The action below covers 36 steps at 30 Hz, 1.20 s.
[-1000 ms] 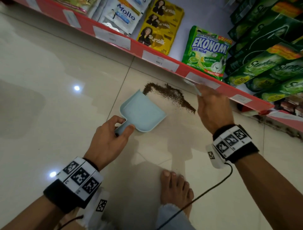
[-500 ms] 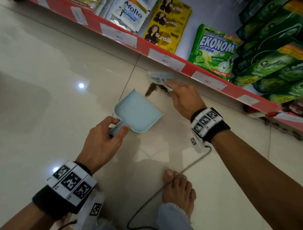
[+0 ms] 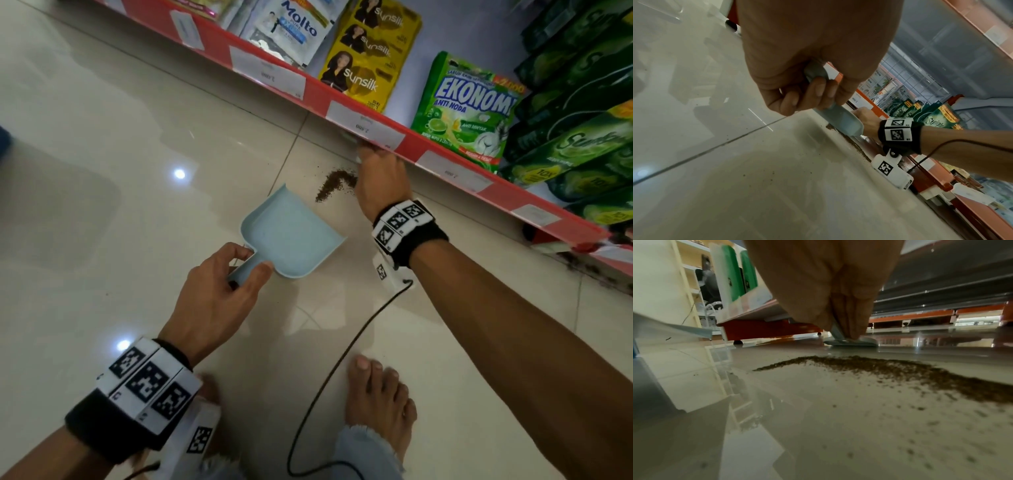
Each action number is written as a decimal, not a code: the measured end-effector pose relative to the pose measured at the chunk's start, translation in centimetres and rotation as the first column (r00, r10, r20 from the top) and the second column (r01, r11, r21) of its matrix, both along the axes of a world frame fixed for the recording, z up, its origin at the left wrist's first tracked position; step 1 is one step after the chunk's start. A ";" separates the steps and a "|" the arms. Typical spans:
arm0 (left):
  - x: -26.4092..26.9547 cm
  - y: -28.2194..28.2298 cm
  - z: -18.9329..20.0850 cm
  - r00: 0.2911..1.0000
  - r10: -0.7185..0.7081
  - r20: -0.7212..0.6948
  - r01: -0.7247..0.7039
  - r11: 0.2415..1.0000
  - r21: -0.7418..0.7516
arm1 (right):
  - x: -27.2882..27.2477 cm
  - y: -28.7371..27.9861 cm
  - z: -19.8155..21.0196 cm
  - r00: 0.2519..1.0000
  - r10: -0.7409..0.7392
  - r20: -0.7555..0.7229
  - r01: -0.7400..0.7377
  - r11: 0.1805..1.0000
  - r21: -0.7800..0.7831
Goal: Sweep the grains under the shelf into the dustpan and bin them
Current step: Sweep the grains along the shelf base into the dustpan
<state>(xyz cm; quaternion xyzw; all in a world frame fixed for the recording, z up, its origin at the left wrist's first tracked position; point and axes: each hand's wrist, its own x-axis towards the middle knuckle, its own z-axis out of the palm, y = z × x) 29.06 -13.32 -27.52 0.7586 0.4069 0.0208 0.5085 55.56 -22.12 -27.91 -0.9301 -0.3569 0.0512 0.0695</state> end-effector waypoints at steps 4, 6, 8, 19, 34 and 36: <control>-0.7 0.6 0.0 1.000 0.008 -0.010 -0.008 1.000 -0.014 | -1.4 -0.8 1.0 0.959 0.252 -0.126 -0.228 0.957 0.180; -1.0 0.8 -0.2 0.999 0.031 -0.009 -0.032 0.999 -0.023 | -2.0 -2.4 2.1 0.962 0.262 -0.071 -0.235 0.934 0.270; -1.1 1.0 -0.3 0.999 0.046 -0.004 -0.047 0.998 -0.037 | -2.0 -3.4 2.8 0.980 0.200 0.008 -0.195 0.946 0.260; -1.8 1.8 -0.4 0.998 0.063 0.003 -0.062 0.997 -0.041 | -1.3 5.5 0.2 0.989 0.140 -0.043 -0.138 0.989 0.060; -2.9 2.5 -0.5 0.992 0.122 0.013 -0.122 0.991 -0.050 | -2.8 8.1 1.6 0.966 0.257 0.026 -0.257 0.966 0.007; -3.0 2.5 -0.4 0.993 0.117 0.012 -0.116 0.992 -0.058 | -2.7 8.7 1.3 0.953 0.302 -0.028 -0.303 0.953 -0.008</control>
